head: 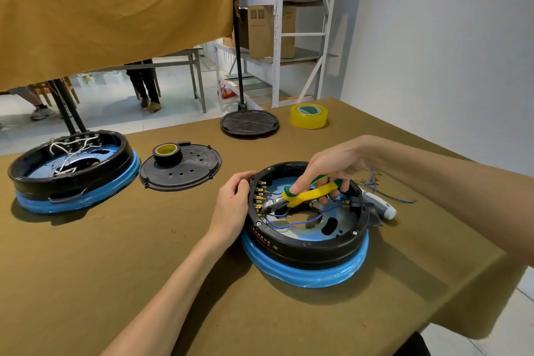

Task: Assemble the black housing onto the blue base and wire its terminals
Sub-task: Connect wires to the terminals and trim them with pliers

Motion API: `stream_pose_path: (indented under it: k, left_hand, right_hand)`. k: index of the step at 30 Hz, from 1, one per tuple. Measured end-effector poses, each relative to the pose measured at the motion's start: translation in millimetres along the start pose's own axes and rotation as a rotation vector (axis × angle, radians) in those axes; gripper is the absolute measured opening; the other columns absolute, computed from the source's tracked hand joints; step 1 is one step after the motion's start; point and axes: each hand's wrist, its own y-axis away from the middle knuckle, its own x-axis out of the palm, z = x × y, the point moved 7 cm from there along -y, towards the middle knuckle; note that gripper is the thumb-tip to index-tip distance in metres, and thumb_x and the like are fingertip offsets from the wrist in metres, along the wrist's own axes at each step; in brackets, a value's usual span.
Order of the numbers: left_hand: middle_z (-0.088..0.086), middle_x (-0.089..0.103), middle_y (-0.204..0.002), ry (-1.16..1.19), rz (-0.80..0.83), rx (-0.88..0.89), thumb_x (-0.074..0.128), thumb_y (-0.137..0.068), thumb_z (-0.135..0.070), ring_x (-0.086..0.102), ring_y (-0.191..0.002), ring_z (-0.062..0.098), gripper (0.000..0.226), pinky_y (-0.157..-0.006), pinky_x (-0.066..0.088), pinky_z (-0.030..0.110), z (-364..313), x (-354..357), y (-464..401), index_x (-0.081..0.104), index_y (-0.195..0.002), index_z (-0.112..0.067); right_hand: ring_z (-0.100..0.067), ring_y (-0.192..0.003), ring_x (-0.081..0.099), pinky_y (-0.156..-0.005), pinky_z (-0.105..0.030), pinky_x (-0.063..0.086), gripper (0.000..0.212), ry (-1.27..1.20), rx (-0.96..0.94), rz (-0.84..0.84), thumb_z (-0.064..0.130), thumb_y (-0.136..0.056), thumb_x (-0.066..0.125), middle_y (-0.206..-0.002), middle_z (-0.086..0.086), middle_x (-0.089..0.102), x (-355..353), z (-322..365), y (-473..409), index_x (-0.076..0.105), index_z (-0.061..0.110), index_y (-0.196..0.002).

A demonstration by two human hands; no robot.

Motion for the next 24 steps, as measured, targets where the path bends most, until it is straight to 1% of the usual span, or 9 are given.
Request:
stream_pose_path:
  k: [3, 7, 10, 13, 16, 17, 19, 22, 24]
  left_hand:
    - [-0.005, 0.068, -0.113, -0.008, 0.010, -0.002, 0.034, -0.111, -0.017, 0.065, -0.097, -0.006, 0.032, -0.075, 0.052, 0.010, 0.9, 1.6, -0.9, 0.063, -0.126, -0.019]
    - [-0.006, 0.068, -0.112, -0.018, 0.018, 0.000, 0.034, -0.111, -0.018, 0.065, -0.095, -0.008, 0.031, -0.074, 0.050, 0.008, 1.0, 2.9, -1.6, 0.062, -0.125, -0.019]
    - [-0.007, 0.068, -0.111, -0.025, 0.020, 0.004, 0.034, -0.111, -0.018, 0.064, -0.094, -0.009, 0.030, -0.074, 0.050, 0.008, 0.6, 2.7, -1.7, 0.061, -0.122, -0.022]
    - [-0.007, 0.068, -0.111, -0.024, 0.020, 0.002, 0.033, -0.111, -0.017, 0.065, -0.094, -0.009, 0.030, -0.074, 0.050, 0.008, 0.0, 2.9, -1.5, 0.061, -0.121, -0.022]
    - [-0.006, 0.068, -0.111, -0.027, 0.018, 0.000, 0.033, -0.111, -0.017, 0.064, -0.093, -0.009, 0.031, -0.073, 0.050, 0.008, -0.2, 1.6, -1.1, 0.062, -0.124, -0.020]
    - [-0.006, 0.068, -0.112, -0.025, 0.018, -0.002, 0.033, -0.111, -0.017, 0.064, -0.093, -0.009, 0.031, -0.073, 0.050, 0.008, -0.2, 1.4, -1.0, 0.062, -0.124, -0.019]
    - [-0.007, 0.068, -0.111, -0.023, 0.021, -0.004, 0.034, -0.111, -0.017, 0.064, -0.094, -0.009, 0.031, -0.073, 0.050, 0.008, -0.8, 1.9, -0.8, 0.062, -0.124, -0.020]
    - [-0.007, 0.068, -0.110, -0.013, 0.011, -0.007, 0.034, -0.111, -0.015, 0.065, -0.095, -0.006, 0.031, -0.073, 0.050, 0.008, -1.4, 1.8, -1.2, 0.063, -0.122, -0.019]
    - [-0.007, 0.068, -0.110, -0.017, 0.010, -0.003, 0.034, -0.111, -0.014, 0.064, -0.092, -0.010, 0.031, -0.072, 0.049, 0.007, -1.7, 2.2, -1.3, 0.063, -0.123, -0.017]
  right_hand:
    - [-0.015, -0.062, 0.054, -0.051, -0.021, 0.037, 0.050, -0.011, -0.009, -0.024, 0.070, -0.076, 0.073, -0.084, -0.005, 0.067, 0.3, -1.4, -1.5, 0.074, 0.022, -0.093]
    - [-0.016, -0.060, 0.049, -0.048, -0.022, 0.030, 0.049, -0.021, -0.050, -0.064, 0.069, -0.079, 0.073, -0.080, -0.007, 0.063, 0.2, -3.2, -2.1, 0.076, 0.022, -0.090]
    - [-0.016, -0.057, 0.046, -0.049, -0.024, 0.026, 0.047, -0.027, -0.070, -0.077, 0.070, -0.077, 0.074, -0.078, -0.009, 0.062, 1.2, -4.0, -1.5, 0.077, 0.024, -0.082]
    - [-0.016, -0.056, 0.045, -0.049, -0.025, 0.026, 0.053, -0.021, -0.075, -0.066, 0.072, -0.074, 0.073, -0.078, -0.010, 0.062, 2.6, -4.2, -1.2, 0.076, 0.021, -0.087]
    - [-0.017, -0.058, 0.049, -0.048, -0.023, 0.034, 0.063, -0.008, -0.054, -0.032, 0.077, -0.070, 0.072, -0.080, -0.008, 0.065, 3.7, -3.2, -1.4, 0.075, 0.020, -0.097]
    - [-0.017, -0.058, 0.051, -0.048, -0.022, 0.036, 0.065, -0.005, -0.045, -0.018, 0.078, -0.071, 0.071, -0.081, -0.008, 0.067, 3.9, -3.3, -1.5, 0.074, 0.020, -0.101]
    - [-0.017, -0.060, 0.056, -0.049, -0.023, 0.039, 0.064, 0.009, -0.025, -0.001, 0.077, -0.079, 0.065, -0.085, -0.007, 0.071, 2.8, -3.8, -2.5, 0.072, 0.020, -0.107]
    - [-0.017, -0.063, 0.059, -0.051, -0.023, 0.040, 0.063, 0.045, 0.002, 0.029, 0.076, -0.086, 0.059, -0.089, -0.007, 0.072, 2.6, -3.2, -4.1, 0.072, 0.018, -0.106]
    - [-0.018, -0.064, 0.059, -0.051, -0.024, 0.038, 0.067, 0.044, 0.010, 0.054, 0.076, -0.086, 0.059, -0.090, -0.008, 0.071, 3.1, -2.5, -4.7, 0.073, 0.014, -0.107]
